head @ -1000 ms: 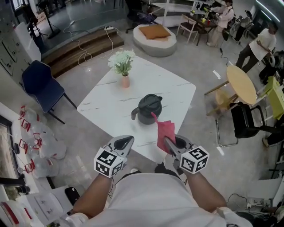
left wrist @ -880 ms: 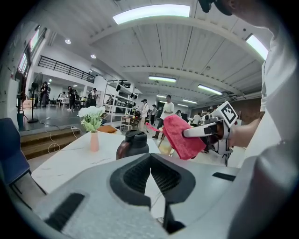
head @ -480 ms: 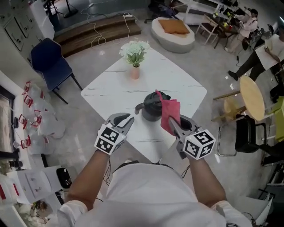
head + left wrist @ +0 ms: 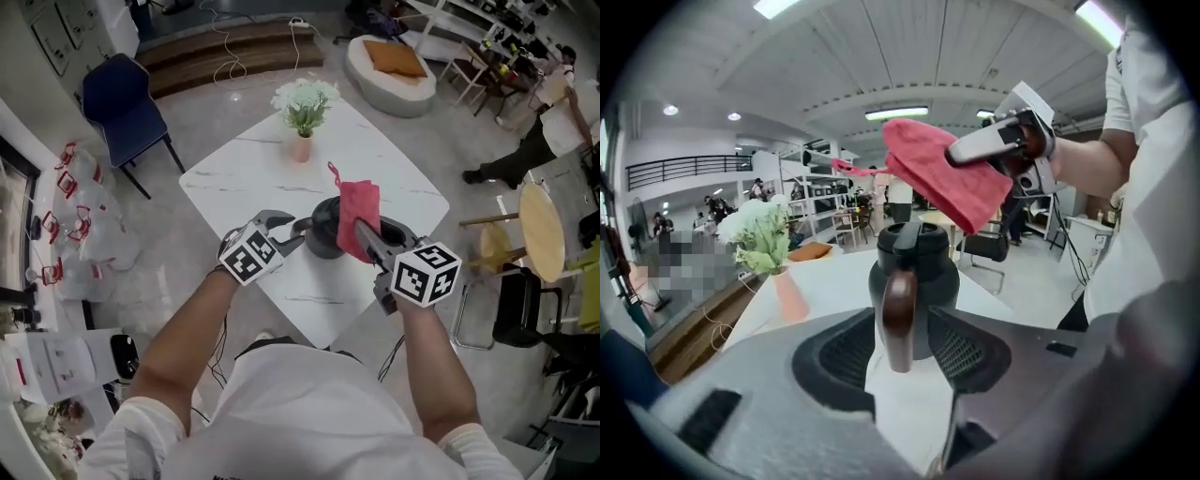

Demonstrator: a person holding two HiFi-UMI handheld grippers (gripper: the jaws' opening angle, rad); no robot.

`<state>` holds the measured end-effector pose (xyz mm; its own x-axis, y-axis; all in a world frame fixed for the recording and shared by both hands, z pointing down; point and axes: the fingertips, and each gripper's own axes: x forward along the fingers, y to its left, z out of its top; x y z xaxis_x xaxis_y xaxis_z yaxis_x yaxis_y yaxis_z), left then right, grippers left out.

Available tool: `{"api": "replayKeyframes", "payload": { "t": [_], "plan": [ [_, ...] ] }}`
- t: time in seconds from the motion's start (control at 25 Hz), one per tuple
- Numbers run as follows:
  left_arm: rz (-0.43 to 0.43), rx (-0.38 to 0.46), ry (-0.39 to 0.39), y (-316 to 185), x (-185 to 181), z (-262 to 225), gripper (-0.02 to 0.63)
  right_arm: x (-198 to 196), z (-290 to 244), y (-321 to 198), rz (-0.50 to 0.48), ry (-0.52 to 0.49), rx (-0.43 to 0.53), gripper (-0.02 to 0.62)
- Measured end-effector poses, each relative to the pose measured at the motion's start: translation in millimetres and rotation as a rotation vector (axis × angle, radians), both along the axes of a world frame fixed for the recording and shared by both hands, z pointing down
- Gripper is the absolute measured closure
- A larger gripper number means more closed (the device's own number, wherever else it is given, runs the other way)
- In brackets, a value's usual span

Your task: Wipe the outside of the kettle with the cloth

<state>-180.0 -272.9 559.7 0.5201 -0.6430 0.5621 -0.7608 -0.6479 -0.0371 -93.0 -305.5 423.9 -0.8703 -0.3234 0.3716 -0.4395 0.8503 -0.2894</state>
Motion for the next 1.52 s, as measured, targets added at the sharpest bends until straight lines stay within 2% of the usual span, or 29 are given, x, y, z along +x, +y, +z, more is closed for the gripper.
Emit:
{"api": "replayKeyframes", "payload": {
  "t": [0.12,0.28,0.52,0.68,0.84,0.92,1.2,1.52],
  "plan": [
    [0.070,-0.003,-0.041,-8,11,12,0.410,-23,15,2,-0.087,0.055,-0.040,0.526],
    [0.107,-0.027,-0.059,-17,16,21,0.416,-50,41,7,-0.184,0.156,-0.045,0.525],
    [0.177,-0.054,-0.126,-19,22,27,0.466,-66,55,-10,-0.206,0.315,0.086,0.525],
    [0.197,-0.063,-0.168,-21,24,30,0.486,-68,63,-18,-0.232,0.439,0.247,0.525],
    [0.168,-0.102,-0.164,-20,26,29,0.499,-66,56,-20,-0.242,0.480,0.407,0.529],
    [0.161,-0.117,-0.158,-18,30,27,0.500,-60,54,-22,-0.227,0.485,0.450,0.530],
    [0.105,-0.107,-0.113,-12,43,22,0.500,-30,52,-39,-0.154,0.457,0.504,0.532],
    [0.073,-0.103,-0.041,-7,59,13,0.502,5,55,-70,-0.084,0.449,0.472,0.532]
  ]
}}
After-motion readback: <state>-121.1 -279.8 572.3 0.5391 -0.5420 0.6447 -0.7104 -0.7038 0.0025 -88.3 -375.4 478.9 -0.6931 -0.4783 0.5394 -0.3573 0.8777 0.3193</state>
